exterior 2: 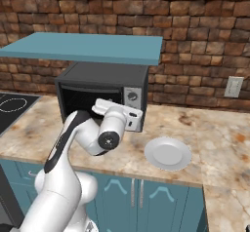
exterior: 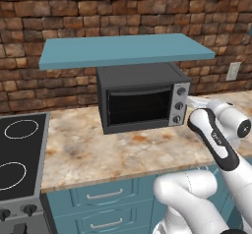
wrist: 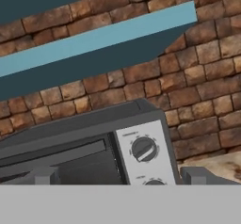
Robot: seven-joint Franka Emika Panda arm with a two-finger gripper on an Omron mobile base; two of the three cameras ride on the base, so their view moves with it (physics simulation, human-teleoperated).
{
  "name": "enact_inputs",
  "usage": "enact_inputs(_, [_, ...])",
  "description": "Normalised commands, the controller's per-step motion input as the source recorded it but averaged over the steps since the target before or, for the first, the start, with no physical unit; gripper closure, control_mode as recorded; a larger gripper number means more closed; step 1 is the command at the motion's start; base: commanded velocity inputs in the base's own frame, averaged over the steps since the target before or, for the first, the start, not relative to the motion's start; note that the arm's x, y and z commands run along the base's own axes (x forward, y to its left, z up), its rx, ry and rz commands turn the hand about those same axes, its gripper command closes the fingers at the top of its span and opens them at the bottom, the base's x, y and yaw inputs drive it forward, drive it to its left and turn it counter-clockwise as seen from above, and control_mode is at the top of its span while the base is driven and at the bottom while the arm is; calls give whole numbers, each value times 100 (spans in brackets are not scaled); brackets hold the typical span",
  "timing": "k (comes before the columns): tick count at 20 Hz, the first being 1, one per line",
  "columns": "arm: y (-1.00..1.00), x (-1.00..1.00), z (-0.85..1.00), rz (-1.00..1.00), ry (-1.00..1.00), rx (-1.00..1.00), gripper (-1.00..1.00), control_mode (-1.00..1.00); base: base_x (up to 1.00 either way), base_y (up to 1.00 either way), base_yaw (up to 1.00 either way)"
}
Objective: Pull the toaster oven rack outwards. Pick up the baguette from the plate and place it on the toaster oven rack. Close the toaster oven door fully and set the temperature to the lowest setting.
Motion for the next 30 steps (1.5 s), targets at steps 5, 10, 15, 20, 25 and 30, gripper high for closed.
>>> enact_inputs(5, [0,0,0,0,0,7,-100,-100,0,0,0])
enact_inputs(10, [-2,0,0,0,0,2,-100,-100,0,0,0])
enact_inputs(15, [-5,13,0,0,0,1,-100,-100,0,0,0])
enact_inputs(20, [-3,27,0,0,0,1,-100,-100,0,0,0])
enact_inputs(25, [0,17,0,0,0,2,-100,-100,0,0,0])
enact_inputs(30, [-1,8,0,0,0,5,-100,-100,0,0,0])
